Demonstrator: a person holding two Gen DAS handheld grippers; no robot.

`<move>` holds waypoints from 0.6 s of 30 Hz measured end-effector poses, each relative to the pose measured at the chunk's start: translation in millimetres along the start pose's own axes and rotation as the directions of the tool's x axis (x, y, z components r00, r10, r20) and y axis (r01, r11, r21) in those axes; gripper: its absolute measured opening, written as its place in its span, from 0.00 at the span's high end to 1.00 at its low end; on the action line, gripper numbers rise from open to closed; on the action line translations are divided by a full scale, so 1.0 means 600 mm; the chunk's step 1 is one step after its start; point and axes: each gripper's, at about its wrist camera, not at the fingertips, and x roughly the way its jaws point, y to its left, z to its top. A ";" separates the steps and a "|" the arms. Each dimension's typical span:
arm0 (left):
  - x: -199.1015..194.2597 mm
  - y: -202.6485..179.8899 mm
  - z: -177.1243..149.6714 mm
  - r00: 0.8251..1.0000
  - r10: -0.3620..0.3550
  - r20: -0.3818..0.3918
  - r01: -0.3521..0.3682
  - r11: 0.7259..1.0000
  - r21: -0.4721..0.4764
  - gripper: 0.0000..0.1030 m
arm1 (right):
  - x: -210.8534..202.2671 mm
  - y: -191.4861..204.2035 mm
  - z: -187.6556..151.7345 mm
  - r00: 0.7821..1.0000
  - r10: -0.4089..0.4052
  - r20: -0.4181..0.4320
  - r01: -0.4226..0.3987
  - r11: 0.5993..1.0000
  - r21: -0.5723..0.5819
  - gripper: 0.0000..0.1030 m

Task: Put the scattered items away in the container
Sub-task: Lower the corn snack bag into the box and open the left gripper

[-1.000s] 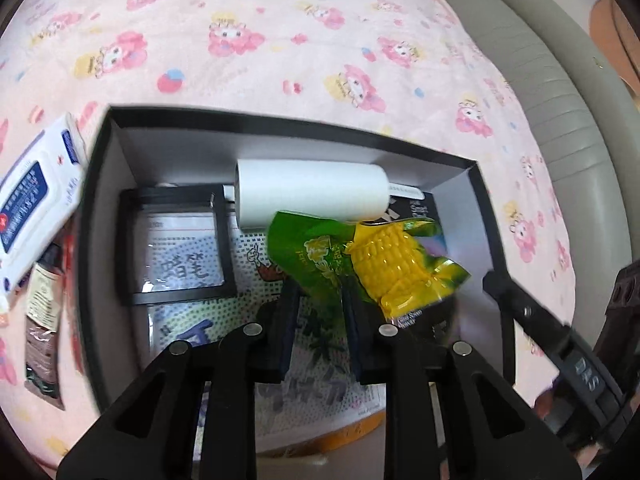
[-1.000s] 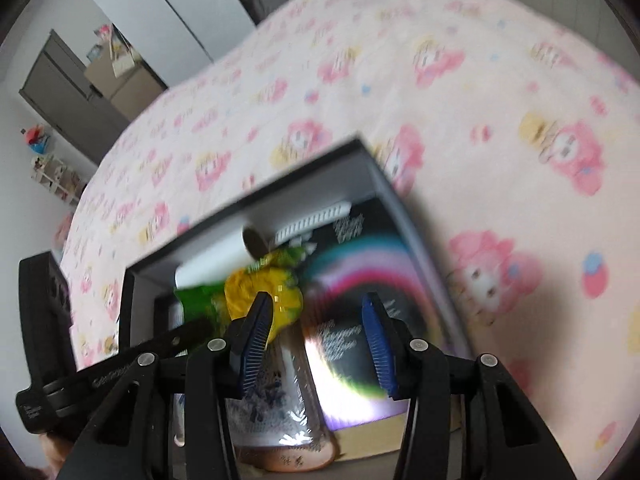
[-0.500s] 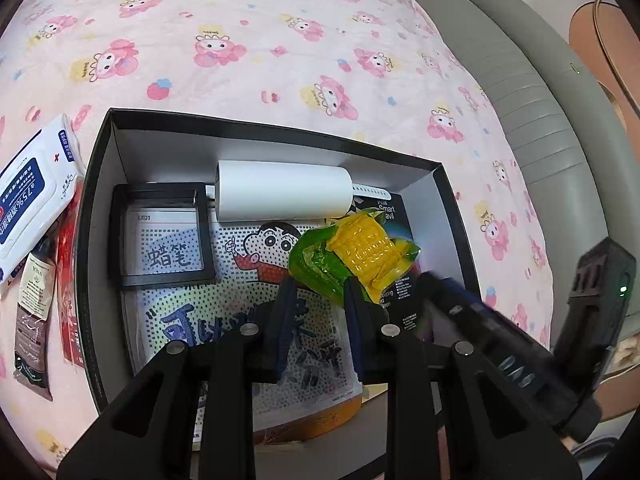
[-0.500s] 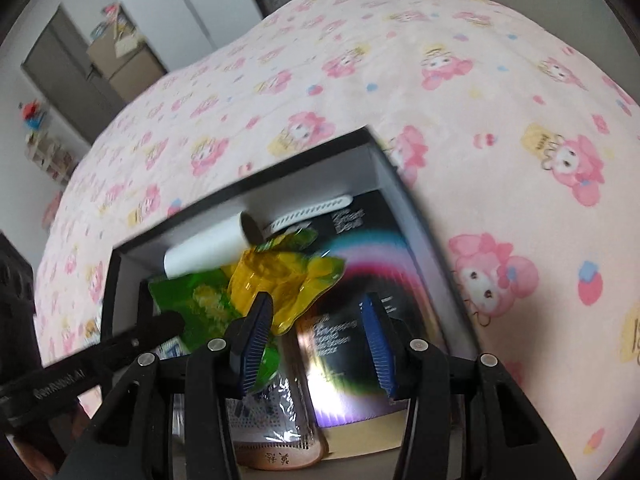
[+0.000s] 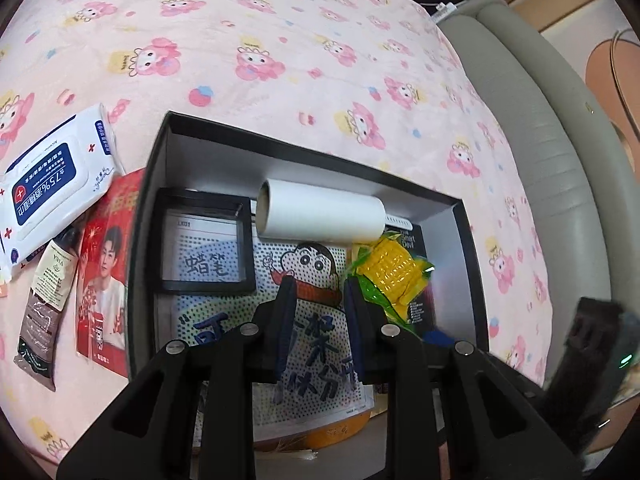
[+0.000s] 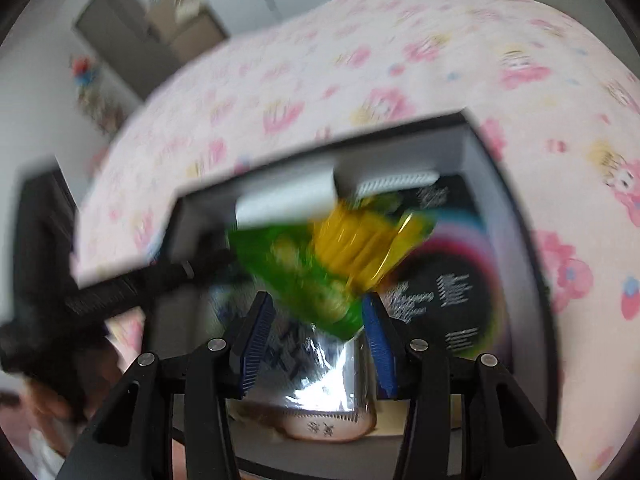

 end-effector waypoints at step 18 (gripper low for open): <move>0.028 -0.013 -0.006 0.996 -0.077 -0.043 0.078 0.997 0.006 0.78 | -0.010 -0.088 0.016 0.972 -0.229 0.042 0.212 0.945 0.247 0.60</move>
